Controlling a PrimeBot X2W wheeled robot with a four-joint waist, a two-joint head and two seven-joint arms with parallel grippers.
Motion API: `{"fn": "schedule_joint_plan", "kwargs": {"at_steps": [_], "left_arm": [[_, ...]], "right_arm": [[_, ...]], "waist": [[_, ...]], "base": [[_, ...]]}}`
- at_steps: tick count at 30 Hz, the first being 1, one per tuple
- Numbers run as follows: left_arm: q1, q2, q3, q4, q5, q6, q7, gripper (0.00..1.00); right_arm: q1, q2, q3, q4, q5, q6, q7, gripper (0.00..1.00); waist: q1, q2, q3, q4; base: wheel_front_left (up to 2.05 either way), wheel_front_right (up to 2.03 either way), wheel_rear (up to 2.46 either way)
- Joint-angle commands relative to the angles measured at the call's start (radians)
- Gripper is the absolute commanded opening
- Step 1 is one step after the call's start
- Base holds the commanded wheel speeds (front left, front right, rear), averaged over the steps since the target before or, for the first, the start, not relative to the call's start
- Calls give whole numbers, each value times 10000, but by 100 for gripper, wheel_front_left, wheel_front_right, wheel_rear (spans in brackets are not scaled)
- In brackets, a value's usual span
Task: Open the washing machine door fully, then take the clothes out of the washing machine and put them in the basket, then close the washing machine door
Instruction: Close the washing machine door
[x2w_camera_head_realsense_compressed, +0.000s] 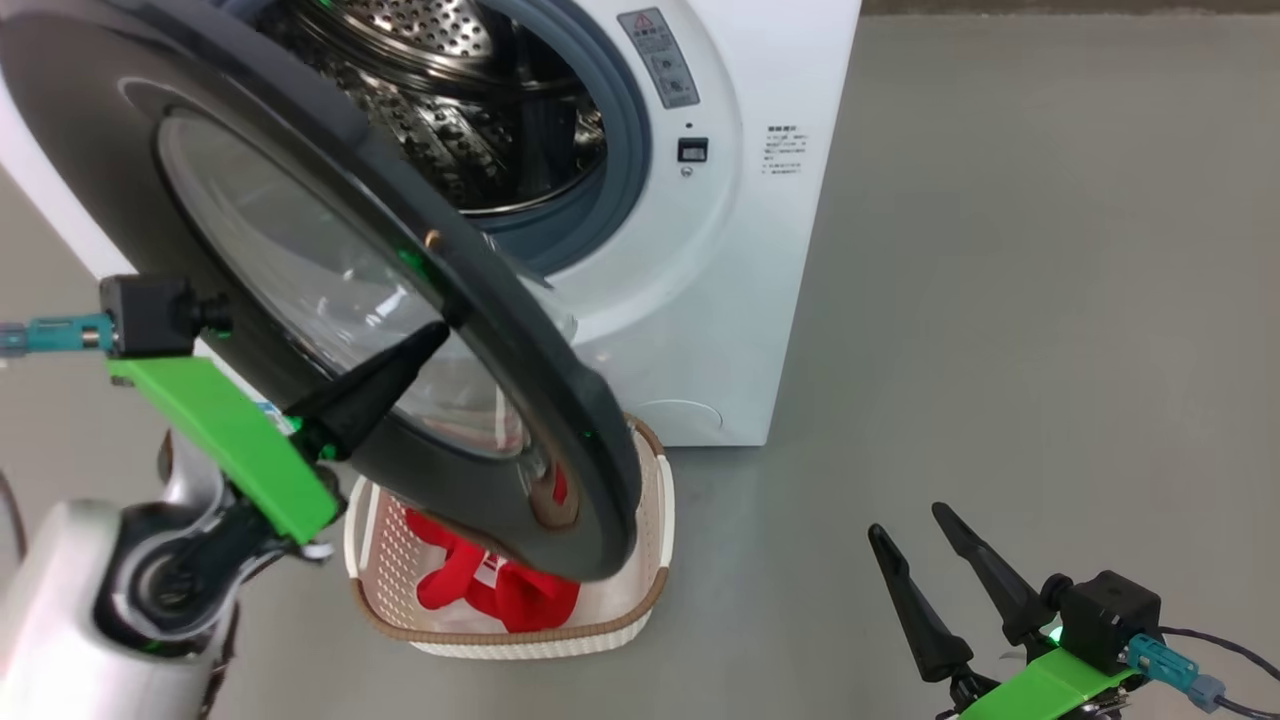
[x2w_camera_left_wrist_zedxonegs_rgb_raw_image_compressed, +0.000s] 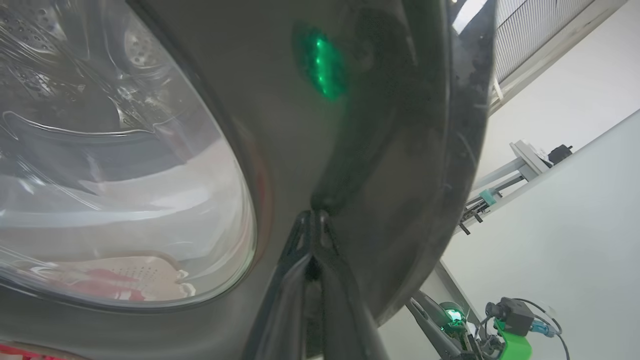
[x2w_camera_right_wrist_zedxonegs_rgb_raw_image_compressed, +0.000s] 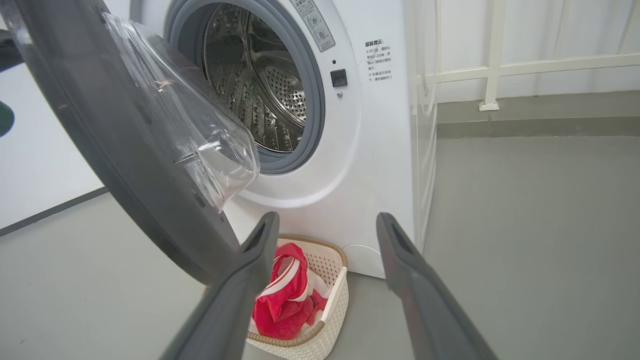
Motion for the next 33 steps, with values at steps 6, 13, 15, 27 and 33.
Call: {"fn": "schedule_joint_plan", "kwargs": {"at_steps": [6,13,15,27,33], "left_arm": [[-1286,-234,-381,581,162,-71,-1700,0],[-2363,-614,-872,1893,144,-71,-3618,0],[-2614,-673,-1008,2256,34,-71,-4042,0],[-3658,-454,-1934,3446,-627,-71,-5553,0],[-4215,-293,-2375,3867,-901,-71,-6254,0]], "right_arm": [[-441,-38,119,-310,-76,63,-63,100],[-692,-13,148,-312,-104,63,-63,100],[-754,-5,159,-312,-105,63,-63,100],[-991,132,130,-341,-124,63,-63,100],[-1087,217,134,-367,-133,63,-63,100]], "waist": [[0,-1,343,-184],[0,-1,622,-379],[0,-1,679,-469],[0,-1,1069,-1028],[0,-1,1252,-1298]], "base": [[0,0,0],[0,0,0],[0,0,0],[0,0,0],[0,0,0]]}}
